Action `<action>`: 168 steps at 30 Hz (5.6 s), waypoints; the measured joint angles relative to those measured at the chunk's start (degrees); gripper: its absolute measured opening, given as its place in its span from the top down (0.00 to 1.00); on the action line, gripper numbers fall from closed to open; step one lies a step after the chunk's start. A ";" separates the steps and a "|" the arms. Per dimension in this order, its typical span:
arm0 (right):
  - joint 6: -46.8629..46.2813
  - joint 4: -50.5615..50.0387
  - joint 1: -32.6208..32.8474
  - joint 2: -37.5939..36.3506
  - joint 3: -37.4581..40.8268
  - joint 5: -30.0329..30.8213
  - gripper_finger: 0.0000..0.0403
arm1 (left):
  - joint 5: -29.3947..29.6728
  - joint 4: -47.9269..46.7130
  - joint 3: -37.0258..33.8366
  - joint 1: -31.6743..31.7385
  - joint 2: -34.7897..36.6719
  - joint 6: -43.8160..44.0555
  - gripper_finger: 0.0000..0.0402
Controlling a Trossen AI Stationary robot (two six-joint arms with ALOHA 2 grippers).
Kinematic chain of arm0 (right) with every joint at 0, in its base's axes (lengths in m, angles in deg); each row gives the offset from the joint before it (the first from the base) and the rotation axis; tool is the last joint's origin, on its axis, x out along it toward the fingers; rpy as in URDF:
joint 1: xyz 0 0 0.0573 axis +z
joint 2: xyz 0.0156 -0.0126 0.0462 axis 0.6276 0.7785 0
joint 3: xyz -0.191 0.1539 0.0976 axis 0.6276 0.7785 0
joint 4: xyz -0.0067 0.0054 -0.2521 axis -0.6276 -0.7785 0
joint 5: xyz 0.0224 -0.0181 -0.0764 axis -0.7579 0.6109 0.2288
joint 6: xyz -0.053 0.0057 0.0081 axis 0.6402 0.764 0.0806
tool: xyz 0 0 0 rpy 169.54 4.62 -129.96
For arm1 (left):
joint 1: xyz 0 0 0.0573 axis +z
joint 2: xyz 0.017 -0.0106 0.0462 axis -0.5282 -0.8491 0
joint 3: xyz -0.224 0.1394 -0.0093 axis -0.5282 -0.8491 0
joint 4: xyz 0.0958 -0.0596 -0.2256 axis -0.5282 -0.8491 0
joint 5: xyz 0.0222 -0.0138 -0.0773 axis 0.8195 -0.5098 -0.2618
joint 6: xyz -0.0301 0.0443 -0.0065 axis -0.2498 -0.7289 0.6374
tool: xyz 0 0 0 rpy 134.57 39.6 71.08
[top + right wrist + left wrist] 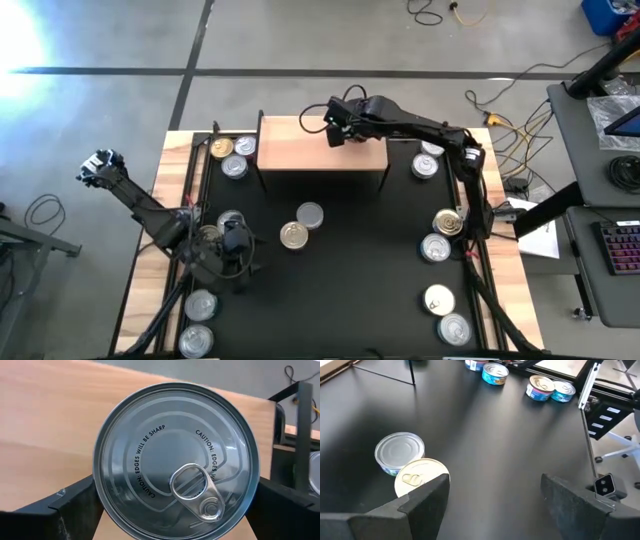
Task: Stack canned seafood by type on shelf
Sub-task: Put the red tuna can on the shelf
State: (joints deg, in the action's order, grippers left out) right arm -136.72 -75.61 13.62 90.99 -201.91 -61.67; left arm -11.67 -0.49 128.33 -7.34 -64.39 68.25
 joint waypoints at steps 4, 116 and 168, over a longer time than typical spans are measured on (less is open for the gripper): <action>0.82 -1.42 -0.09 -0.30 0.00 -1.35 0.01 | 0.06 0.04 -0.02 -0.93 -0.09 0.47 0.25; 56.80 19.74 1.91 -1.24 7.66 -33.56 0.01 | -47.90 26.83 -0.58 71.31 -1.76 -30.91 0.20; 57.37 19.79 1.33 -1.68 8.68 -23.55 0.01 | -34.71 26.08 12.95 71.73 -28.63 -46.60 0.20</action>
State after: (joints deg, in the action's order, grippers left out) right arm -79.36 -55.82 14.95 89.30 -193.24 -85.22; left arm -46.38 25.58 141.27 64.40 -93.02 21.65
